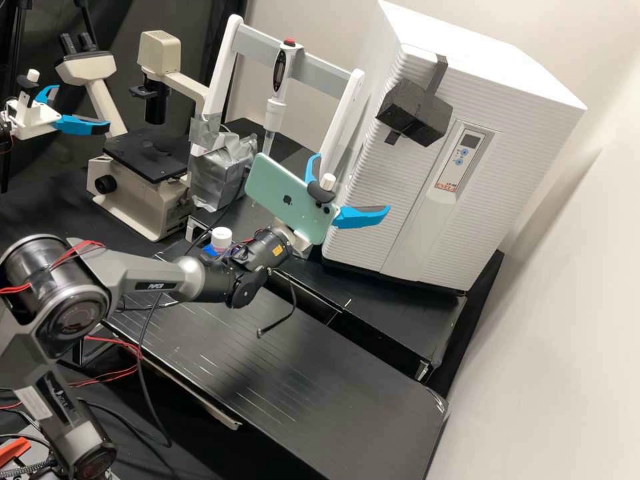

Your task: Open the door

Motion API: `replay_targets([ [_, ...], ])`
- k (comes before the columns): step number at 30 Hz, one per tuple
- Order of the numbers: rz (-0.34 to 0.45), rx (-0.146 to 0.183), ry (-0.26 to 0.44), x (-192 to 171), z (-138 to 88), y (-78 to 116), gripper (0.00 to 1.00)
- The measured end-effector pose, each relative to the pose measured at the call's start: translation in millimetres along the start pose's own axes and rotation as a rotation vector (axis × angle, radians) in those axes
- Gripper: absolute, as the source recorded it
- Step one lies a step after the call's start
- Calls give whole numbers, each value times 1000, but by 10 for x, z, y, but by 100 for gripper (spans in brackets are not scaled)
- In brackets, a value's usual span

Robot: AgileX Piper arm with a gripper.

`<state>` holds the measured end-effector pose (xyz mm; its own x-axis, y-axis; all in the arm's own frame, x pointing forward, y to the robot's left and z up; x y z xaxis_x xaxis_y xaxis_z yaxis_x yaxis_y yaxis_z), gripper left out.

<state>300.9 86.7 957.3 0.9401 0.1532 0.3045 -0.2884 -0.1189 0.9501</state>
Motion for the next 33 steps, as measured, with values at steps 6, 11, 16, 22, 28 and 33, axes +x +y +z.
replay_targets([
  [6, -5, -6, -56, 243, 53, 26, 100],
  [11, -6, 2, -73, 345, 84, 27, 100],
  [16, -6, 1, -73, 379, 85, 31, 0],
  [22, 2, 2, -69, 391, 73, 53, 0],
  [28, 7, 1, -62, 404, 53, 70, 0],
  [33, 12, -2, -65, 404, 55, 75, 0],
])
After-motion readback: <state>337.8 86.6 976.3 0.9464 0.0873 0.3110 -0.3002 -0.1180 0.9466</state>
